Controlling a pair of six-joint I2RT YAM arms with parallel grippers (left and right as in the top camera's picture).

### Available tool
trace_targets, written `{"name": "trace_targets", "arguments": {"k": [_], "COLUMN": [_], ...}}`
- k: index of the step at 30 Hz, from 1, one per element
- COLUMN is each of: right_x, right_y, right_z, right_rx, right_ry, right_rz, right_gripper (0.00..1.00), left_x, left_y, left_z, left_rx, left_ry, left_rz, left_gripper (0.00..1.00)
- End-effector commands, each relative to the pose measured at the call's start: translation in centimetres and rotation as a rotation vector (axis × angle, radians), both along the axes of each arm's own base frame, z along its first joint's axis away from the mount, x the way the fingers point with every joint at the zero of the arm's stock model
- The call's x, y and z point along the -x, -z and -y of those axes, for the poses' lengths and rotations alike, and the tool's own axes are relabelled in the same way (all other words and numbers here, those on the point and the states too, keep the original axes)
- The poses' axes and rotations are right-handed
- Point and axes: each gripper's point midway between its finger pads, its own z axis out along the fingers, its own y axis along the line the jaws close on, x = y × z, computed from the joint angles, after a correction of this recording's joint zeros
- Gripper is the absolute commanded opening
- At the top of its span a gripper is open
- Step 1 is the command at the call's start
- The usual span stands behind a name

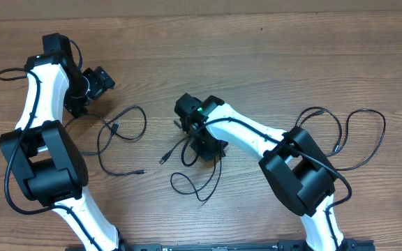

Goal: Untangle cables

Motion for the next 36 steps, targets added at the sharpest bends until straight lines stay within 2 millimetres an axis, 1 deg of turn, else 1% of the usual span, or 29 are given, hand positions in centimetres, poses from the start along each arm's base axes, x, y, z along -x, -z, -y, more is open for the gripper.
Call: {"name": "trace_targets", "arguments": {"k": [1,3,5,7,8,12,19,26,28,30,33,34,36], "right_x": [-1.3,-1.7,-1.9,-2.0,-2.1,-2.3,-2.0,-1.1,-0.6,-0.1,0.4,0.6,0.8], "right_y": [-1.2,-1.5,-1.5,-1.4,-1.3,-1.0,-0.2,2.2,3.0,3.5,3.9,4.1,4.3], "right_z": [-1.2,-1.6,-1.5,-1.4,-1.3,-1.1,-1.2,-0.3,0.2,0.7,1.3,1.4,1.7], "right_rx": [-0.02,-0.031,-0.027,-0.018,-0.018,-0.023,-0.043,-0.033,-0.024,-0.007,0.009,0.013,0.02], "right_ry": [-0.005,-0.006,-0.007,-0.006,-0.005,0.005,0.007,0.008,0.007,0.007,0.007,0.008,0.034], "right_rz": [0.036,0.049,0.061,0.068,0.068,0.072,0.06,0.05,0.042,0.031,0.016,0.012,0.009], "right_gripper": [0.36,0.44,0.53,0.57,0.61,0.67,0.68,0.68,0.67,0.62,0.46,0.37,0.32], "left_x": [-0.4,-0.4,-0.4,-0.4,-0.4,-0.4,-0.4,-0.4,-0.4,-0.4,-0.4,-0.4,-0.4], "left_y": [-1.0,-1.0,-1.0,-1.0,-1.0,-1.0,-1.0,-1.0,-1.0,-1.0,-1.0,-1.0,-1.0], "left_z": [-0.2,-0.2,-0.2,-0.2,-0.2,-0.2,-0.2,-0.2,-0.2,-0.2,-0.2,-0.2,-0.2], "left_rx": [-0.015,-0.015,-0.015,-0.015,-0.015,-0.015,-0.015,-0.014,-0.015,-0.015,-0.015,-0.015,-0.015], "left_ry": [-0.014,-0.014,-0.014,-0.014,-0.014,-0.014,-0.014,-0.014,-0.014,-0.014,-0.014,-0.014,-0.014], "left_rz": [0.023,0.023,0.023,0.023,0.023,0.023,0.023,0.023,0.023,0.023,0.023,0.023,0.023], "left_gripper": [1.0,1.0,0.99,0.99,1.0,1.0,1.0,0.99,1.0,0.99,1.0,1.0,1.0]}}
